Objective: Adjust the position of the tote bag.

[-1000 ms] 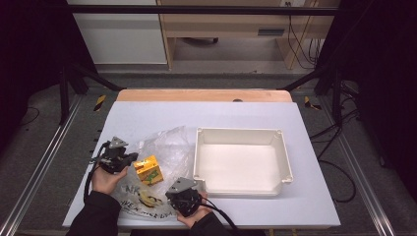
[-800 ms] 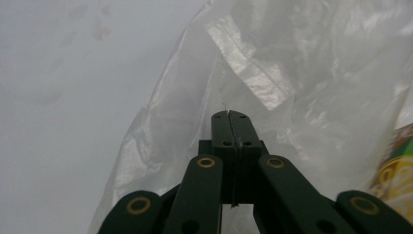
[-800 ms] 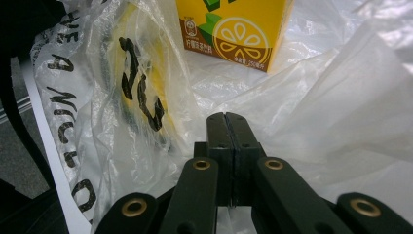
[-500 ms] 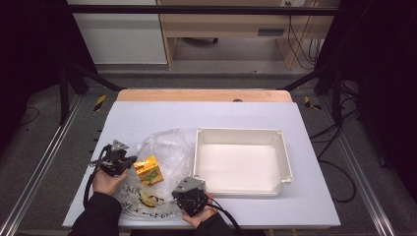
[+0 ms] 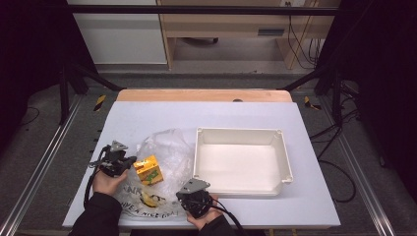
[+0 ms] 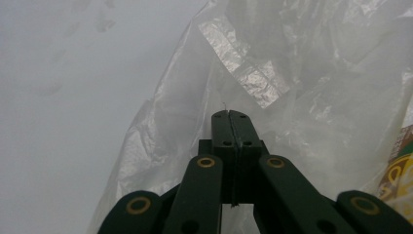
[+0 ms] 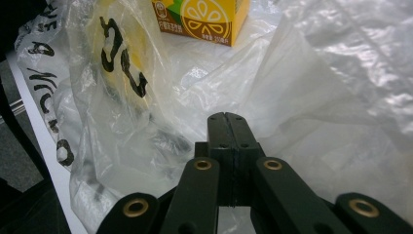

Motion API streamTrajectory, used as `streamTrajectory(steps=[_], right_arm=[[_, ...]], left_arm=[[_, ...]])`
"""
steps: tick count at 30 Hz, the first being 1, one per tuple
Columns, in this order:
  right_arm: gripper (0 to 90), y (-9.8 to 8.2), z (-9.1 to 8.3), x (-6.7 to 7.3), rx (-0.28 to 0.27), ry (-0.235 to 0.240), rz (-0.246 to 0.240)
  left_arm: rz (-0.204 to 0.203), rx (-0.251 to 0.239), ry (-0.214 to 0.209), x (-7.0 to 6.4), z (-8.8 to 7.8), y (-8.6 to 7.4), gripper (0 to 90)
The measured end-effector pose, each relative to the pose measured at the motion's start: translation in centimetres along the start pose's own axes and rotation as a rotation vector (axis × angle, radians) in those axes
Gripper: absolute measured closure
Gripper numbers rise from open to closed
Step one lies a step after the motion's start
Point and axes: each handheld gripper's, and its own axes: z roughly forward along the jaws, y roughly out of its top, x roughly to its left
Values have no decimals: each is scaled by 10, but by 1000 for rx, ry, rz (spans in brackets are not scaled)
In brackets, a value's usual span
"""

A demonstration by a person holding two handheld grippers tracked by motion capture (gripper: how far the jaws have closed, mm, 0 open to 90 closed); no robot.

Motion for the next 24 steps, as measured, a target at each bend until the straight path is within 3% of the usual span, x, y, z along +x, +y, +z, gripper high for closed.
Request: streamTrajectory(steps=[4, 10, 15, 16, 17, 18, 21, 24], right_arm=[[900, -3, -3, -3, -5, 9, 9], [891, -2, -2, -4, -5, 18, 6], [862, 4, -4, -1, -50, 35, -3], [862, 4, -4, -1, -50, 35, -3], [855, 7, -5, 0, -67, 40, -9], [850, 9, -6, 0, -72, 42, -8], [835, 14, -7, 2, -96, 53, -20], [810, 18, -7, 4, -125, 62, -27]], left_arm=[[-15, -3, -8, 2, -1, -1, 891], [-31, -20, -14, 1, -4, 1, 768], [-61, -122, -26, 2, -25, 3, 668], [-61, -122, -26, 2, -25, 3, 655], [-71, -159, -30, 1, -34, 4, 642], [-71, -159, -30, 1, -34, 4, 636], [-63, -227, -41, -1, -53, 7, 609], [-65, -262, -49, 0, -65, 9, 588]])
